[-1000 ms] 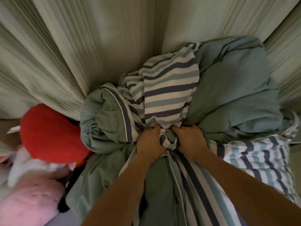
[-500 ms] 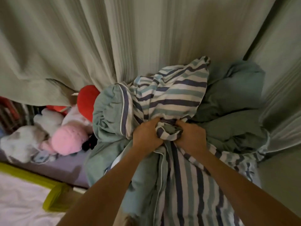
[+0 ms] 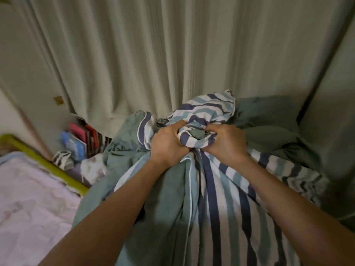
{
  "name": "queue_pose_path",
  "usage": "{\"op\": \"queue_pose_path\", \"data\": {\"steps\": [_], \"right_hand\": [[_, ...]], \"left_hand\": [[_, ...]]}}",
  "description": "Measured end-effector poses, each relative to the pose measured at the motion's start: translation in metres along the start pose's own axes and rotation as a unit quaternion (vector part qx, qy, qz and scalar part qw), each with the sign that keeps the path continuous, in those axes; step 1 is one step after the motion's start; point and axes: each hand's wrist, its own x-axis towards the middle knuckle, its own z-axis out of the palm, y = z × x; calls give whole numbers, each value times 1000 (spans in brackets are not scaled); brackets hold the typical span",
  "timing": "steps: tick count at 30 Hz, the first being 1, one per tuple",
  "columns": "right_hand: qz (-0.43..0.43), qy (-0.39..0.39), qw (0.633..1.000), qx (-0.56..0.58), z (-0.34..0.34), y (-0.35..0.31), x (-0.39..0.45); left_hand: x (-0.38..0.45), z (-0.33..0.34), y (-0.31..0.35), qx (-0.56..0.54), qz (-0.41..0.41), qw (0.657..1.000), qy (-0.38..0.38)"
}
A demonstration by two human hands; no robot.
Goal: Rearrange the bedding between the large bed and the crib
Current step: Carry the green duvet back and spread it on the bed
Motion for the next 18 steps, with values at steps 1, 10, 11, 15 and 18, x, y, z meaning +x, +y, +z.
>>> {"op": "queue_pose_path", "data": {"steps": [1, 10, 11, 15, 18], "right_hand": [[-15, 11, 1000, 9, -4, -21, 3], [-144, 17, 985, 91, -15, -249, -9], [-158, 14, 981, 110, -14, -278, -13], [-220, 0, 955, 197, -5, -396, -34], [-267, -19, 929, 256, 7, -480, -59]], "left_hand": [[-6, -24, -1, 12, 12, 1000, 18], [-110, -249, -29, 161, -9, 978, 135], [-127, -276, -33, 176, -22, 973, 147], [-200, -381, -50, 254, -71, 944, 198], [-261, -448, -59, 304, -123, 920, 214]]}}
